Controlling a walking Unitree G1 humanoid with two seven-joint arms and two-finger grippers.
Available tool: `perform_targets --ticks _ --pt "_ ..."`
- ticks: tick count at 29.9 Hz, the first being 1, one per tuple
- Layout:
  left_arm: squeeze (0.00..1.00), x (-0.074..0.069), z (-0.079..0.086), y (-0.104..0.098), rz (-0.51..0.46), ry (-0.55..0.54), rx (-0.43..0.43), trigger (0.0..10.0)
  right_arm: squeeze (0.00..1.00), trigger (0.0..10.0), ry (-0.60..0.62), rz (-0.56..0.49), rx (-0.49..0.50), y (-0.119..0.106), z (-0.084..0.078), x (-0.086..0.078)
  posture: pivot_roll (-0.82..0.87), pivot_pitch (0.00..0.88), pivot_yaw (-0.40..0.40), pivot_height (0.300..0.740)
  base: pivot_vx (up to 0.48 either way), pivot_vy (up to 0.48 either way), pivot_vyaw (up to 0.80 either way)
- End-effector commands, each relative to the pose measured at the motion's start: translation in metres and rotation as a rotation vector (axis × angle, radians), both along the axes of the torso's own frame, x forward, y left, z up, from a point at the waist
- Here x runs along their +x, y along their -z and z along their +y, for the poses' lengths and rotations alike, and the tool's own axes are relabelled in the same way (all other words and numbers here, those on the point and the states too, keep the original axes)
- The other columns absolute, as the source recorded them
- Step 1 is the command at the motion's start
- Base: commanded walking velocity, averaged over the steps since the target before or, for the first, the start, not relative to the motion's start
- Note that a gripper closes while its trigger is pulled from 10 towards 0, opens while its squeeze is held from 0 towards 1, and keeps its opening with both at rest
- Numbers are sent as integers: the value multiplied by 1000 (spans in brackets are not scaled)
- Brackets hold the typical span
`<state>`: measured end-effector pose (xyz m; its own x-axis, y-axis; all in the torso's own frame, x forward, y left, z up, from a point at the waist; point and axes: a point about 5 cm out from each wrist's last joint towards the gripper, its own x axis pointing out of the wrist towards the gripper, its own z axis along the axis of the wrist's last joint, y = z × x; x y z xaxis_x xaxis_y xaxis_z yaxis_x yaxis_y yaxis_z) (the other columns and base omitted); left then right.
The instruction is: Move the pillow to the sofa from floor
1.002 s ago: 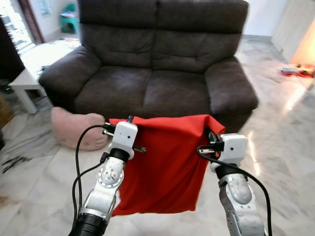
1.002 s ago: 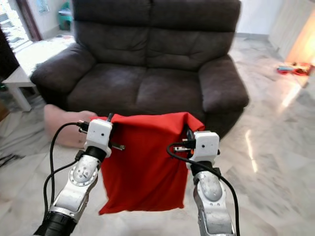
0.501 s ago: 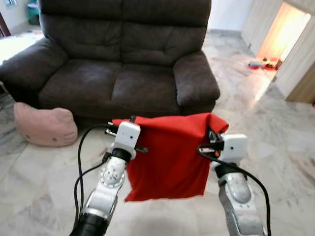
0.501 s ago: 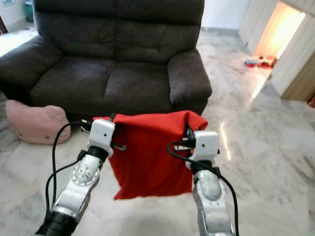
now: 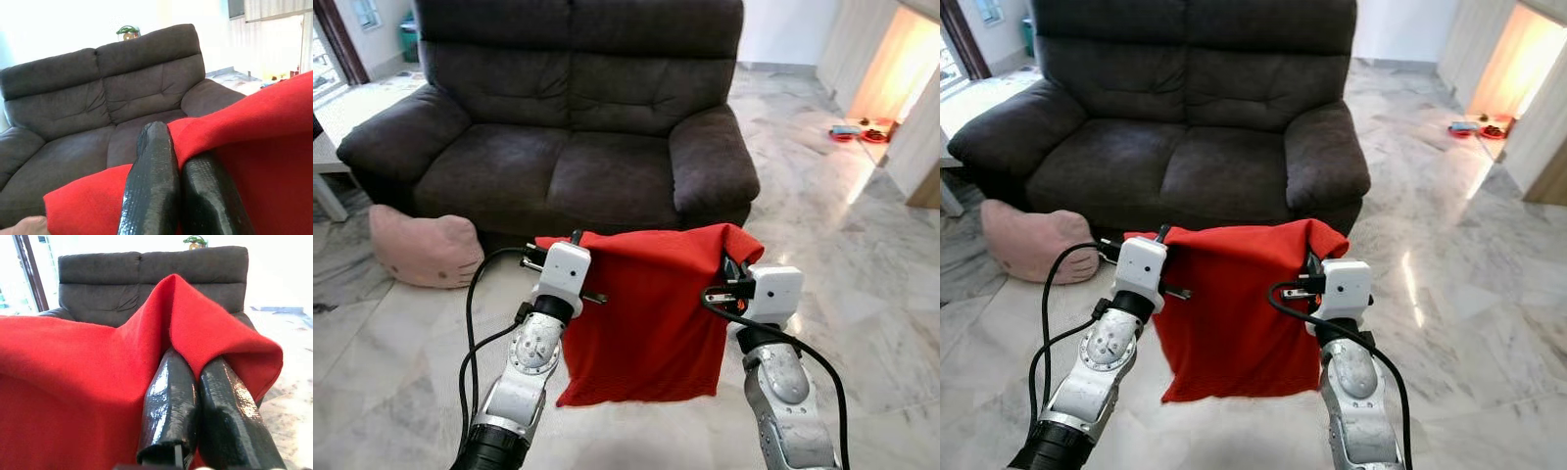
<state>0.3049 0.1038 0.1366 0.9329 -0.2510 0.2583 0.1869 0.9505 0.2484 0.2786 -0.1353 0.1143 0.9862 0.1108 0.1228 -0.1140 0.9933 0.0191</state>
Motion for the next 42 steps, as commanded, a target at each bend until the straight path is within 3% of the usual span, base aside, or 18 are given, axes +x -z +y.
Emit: perform_targets --ticks 1,23,42 --pt "0 -3 -4 -22 -106 22 -32 10000 0 10000 -18 -89 10 -17 5 2 -61 0 -29 740 0 0 0" --pt "0 0 -3 -26 -120 10 -37 10000 0 10000 -29 -88 -8 -17 6 3 -53 0 -39 740 270 0 0" --pt "0 -1 -3 -25 -118 -3 -42 10000 0 10000 -113 -107 -59 -20 15 0 -55 0 -49 740 337 0 57"
